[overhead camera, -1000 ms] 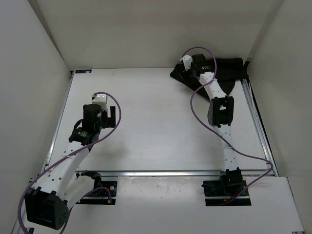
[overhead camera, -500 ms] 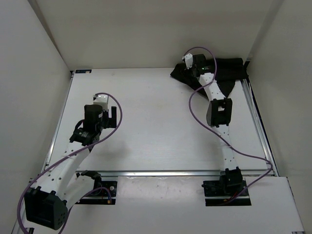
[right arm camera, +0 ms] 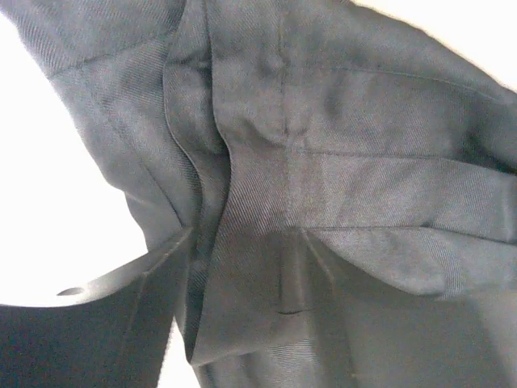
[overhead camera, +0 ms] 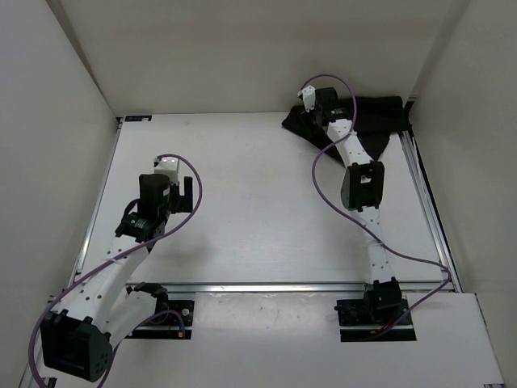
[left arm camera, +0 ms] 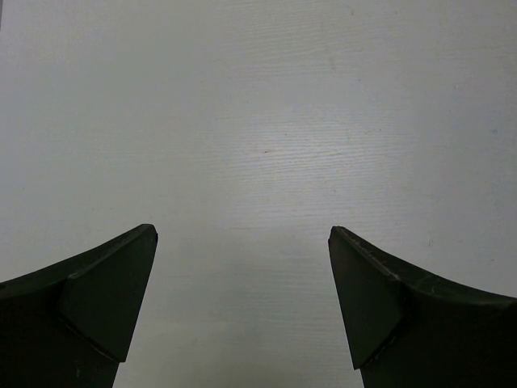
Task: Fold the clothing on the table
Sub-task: Move the skirt to the center of the board, then flatten the skirt out
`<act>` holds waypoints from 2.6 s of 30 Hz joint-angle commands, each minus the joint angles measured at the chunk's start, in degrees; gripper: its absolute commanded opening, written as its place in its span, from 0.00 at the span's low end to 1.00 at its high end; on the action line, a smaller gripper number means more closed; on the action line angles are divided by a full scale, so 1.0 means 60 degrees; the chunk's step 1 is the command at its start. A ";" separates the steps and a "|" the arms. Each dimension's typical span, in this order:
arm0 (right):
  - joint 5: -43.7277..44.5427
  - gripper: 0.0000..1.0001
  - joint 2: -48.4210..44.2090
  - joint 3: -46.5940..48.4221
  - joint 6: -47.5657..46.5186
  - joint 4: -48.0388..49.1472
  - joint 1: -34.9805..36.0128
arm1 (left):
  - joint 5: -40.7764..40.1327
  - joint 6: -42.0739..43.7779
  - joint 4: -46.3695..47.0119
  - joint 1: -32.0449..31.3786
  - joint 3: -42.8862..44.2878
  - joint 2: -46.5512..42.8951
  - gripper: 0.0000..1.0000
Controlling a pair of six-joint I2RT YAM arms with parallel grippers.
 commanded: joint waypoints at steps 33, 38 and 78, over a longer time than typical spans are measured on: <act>0.2015 0.00 -0.6389 -0.0309 -0.4978 0.2360 0.4036 | 0.1859 -0.2384 0.0373 0.0035 0.1157 -0.0913 0.72; 0.1652 0.00 -0.7719 -0.0639 -0.3257 -0.1748 0.3777 | 0.2269 -0.2443 -0.0009 0.0591 0.1070 -0.1674 0.73; -0.3318 0.74 -1.9177 -1.8499 -0.1537 -0.0204 -0.1515 | 0.3560 -0.9064 0.5851 -0.7785 -0.1350 0.2612 0.60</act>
